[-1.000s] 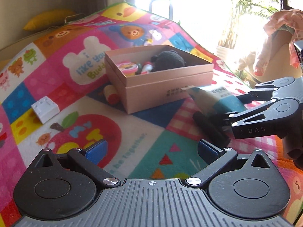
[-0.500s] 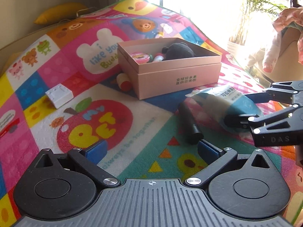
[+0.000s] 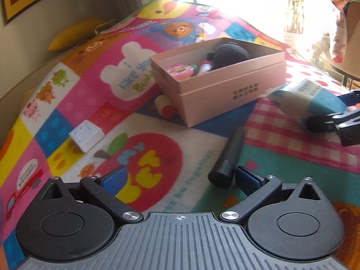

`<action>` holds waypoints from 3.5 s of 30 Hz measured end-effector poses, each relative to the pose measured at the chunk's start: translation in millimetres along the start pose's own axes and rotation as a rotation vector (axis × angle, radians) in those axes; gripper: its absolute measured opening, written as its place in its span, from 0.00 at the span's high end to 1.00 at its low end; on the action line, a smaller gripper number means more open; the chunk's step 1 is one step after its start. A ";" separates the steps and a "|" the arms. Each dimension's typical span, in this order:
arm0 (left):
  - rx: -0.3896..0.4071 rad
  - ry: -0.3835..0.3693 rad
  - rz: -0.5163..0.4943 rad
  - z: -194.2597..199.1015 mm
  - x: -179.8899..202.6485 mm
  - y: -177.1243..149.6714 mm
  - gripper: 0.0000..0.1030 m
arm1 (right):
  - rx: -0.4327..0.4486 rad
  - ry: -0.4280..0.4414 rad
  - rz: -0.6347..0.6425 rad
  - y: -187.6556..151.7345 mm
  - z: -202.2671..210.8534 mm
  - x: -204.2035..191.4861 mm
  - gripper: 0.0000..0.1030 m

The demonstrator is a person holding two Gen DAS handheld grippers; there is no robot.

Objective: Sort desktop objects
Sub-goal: 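Grasp the black cylinder with the left tool while the right tool holds the wipes pack, then carry the black cylinder into the pink box with the left tool while the right tool lifts the wipes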

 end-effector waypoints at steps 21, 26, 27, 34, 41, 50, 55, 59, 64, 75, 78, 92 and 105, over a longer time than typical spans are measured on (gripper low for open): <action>-0.031 -0.091 0.194 -48.7 10.1 42.1 0.00 | -0.011 0.017 0.001 -1.5 -3.8 -2.8 0.16; -0.031 -0.081 0.245 -54.8 11.3 52.8 0.00 | -0.005 0.025 -0.023 -1.3 -3.3 0.8 0.15; -0.029 -0.084 0.243 -55.0 13.7 54.6 0.00 | -0.001 0.025 -0.023 -1.4 -2.9 0.8 0.15; -0.030 -0.088 0.228 -59.9 19.1 57.7 0.21 | 0.010 0.016 -0.017 -1.3 -1.4 0.2 0.14; -0.027 -0.105 0.211 -32.2 11.3 38.7 0.21 | 0.003 0.002 0.004 -0.8 -1.7 -2.8 0.14; -0.059 -0.199 0.133 33.9 21.5 -21.9 0.21 | 0.050 -0.068 0.108 22.6 -1.7 -14.8 0.14; -0.042 -0.212 0.143 47.6 19.5 -36.6 0.21 | -0.033 -0.031 0.085 32.7 -19.7 -20.6 0.17; -0.033 -0.218 0.160 49.4 16.3 -39.0 0.21 | -0.062 -0.022 0.087 32.1 -15.4 -25.3 0.41; -0.017 -0.221 0.169 53.7 15.1 -38.4 0.21 | -0.081 0.012 0.091 28.3 11.0 -26.8 0.49; 0.147 -0.186 0.111 105.7 14.4 -0.3 0.23 | 0.061 0.062 0.168 44.0 109.3 -37.2 0.49; 0.221 -0.159 0.085 123.5 13.2 22.1 0.23 | 0.145 0.074 0.183 58.2 136.9 -42.1 0.49; 0.290 -0.103 0.021 83.0 15.5 125.4 0.23 | 0.391 0.085 0.112 104.7 179.7 -16.6 0.49; 0.262 -0.175 0.218 0.4 -31.1 140.4 0.06 | 0.310 0.017 0.006 157.4 86.3 32.2 0.49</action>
Point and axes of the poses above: each gripper's, at about its wrist camera, not at the fingertips, and z roughly against the way its jaws point, x to its right, y to its top, the point moved 6 cm from there along -z, roughly the way its jaws point, and after that the axes turned 4 degrees about -x, right-handed, at the moved point
